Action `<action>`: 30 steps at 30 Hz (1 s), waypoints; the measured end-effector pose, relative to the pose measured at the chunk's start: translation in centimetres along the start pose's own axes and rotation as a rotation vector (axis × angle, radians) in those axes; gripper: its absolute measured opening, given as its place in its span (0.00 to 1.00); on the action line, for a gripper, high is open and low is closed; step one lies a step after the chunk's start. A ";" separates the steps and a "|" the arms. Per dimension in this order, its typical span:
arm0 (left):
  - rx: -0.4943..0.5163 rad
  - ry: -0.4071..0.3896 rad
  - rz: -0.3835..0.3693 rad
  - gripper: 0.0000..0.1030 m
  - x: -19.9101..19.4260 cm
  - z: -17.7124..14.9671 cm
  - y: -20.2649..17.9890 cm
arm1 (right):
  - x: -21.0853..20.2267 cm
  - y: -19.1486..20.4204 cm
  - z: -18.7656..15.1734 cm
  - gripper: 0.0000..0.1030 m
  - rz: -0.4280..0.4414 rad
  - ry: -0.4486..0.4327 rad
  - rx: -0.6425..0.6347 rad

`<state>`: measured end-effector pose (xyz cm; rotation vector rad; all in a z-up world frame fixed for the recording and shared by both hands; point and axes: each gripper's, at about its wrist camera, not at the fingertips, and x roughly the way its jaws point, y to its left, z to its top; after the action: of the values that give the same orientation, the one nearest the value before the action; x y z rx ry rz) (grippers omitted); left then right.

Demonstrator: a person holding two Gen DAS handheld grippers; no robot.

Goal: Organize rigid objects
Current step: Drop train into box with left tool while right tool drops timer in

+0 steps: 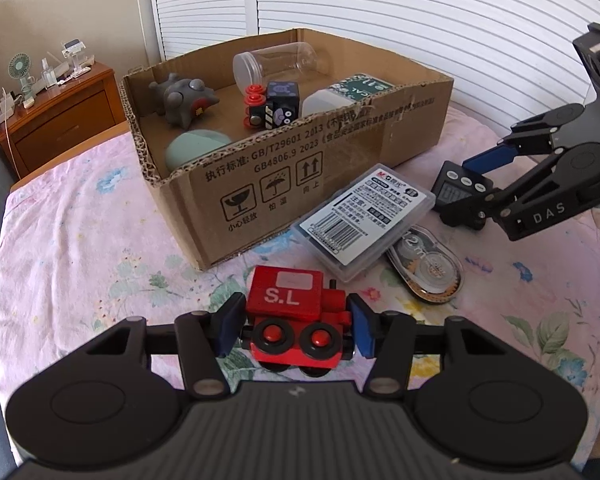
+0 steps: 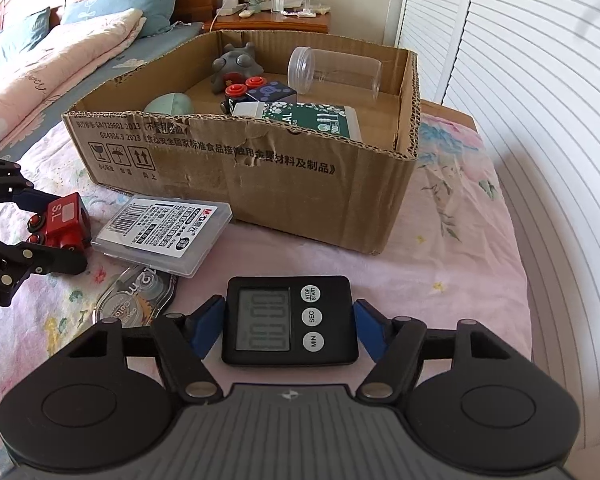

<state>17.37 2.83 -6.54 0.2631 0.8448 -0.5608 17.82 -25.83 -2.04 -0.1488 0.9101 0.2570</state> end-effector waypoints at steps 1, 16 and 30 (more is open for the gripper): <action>0.000 -0.001 -0.001 0.52 -0.2 0.1 0.0 | -0.2 0.0 0.0 0.72 0.003 0.000 -0.003; 0.041 -0.032 0.005 0.52 -4.6 1.7 -0.9 | -5.4 0.5 1.1 0.72 0.014 -0.052 -0.104; 0.105 -0.161 0.057 0.52 -6.6 8.6 -0.9 | -8.2 0.3 5.9 0.72 0.007 -0.168 -0.157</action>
<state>18.77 0.74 4.01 0.3318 0.6514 -0.5661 17.37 -25.46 8.05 -0.2657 0.7232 0.3423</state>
